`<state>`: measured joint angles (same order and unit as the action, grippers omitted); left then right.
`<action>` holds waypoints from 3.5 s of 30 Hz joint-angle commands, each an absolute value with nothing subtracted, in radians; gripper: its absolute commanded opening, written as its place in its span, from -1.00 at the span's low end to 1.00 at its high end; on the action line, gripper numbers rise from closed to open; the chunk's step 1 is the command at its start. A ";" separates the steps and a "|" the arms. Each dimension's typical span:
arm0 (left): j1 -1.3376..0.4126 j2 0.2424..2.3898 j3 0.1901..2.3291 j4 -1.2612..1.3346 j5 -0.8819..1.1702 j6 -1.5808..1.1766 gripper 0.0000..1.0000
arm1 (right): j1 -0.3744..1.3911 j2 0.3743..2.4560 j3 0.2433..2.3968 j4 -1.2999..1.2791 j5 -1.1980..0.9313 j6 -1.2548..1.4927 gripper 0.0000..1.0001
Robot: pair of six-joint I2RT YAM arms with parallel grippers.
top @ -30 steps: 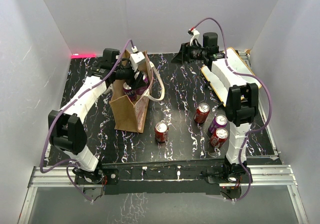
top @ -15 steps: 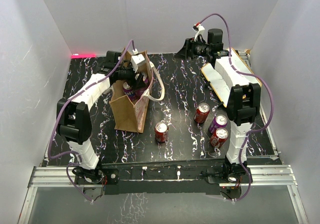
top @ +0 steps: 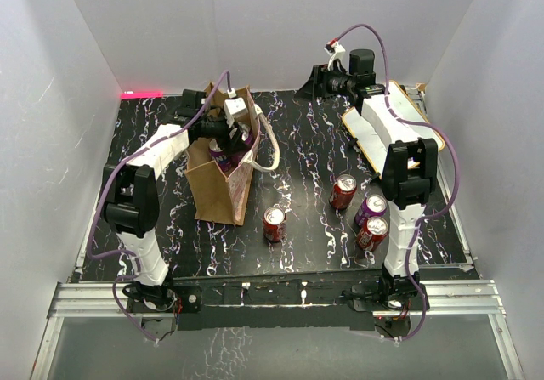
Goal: Place the beverage into the canvas bag
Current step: Place the drink in the canvas bag.
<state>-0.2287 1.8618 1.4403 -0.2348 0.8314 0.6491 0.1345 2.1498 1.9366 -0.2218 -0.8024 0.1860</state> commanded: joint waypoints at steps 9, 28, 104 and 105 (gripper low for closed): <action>-0.213 1.829 1.472 -0.175 0.934 0.709 -1.00 | 0.204 2.048 1.996 -0.307 -1.108 0.040 0.41; -0.199 1.792 1.412 -0.112 0.905 0.713 -1.00 | 0.436 1.998 1.983 -0.393 -0.798 0.055 0.33; -0.173 1.901 1.348 -0.025 0.932 0.893 0.31 | 0.499 2.013 2.051 -0.515 -0.544 0.024 -0.84; -0.173 1.899 1.348 -0.021 0.931 0.887 0.33 | 0.497 2.012 2.051 -0.515 -0.544 0.025 -0.84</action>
<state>-0.1890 1.9491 1.3617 -0.1104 0.9344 0.8677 0.5030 2.0151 2.0293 -0.5526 -0.5236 0.0422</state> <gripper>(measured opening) 0.658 0.084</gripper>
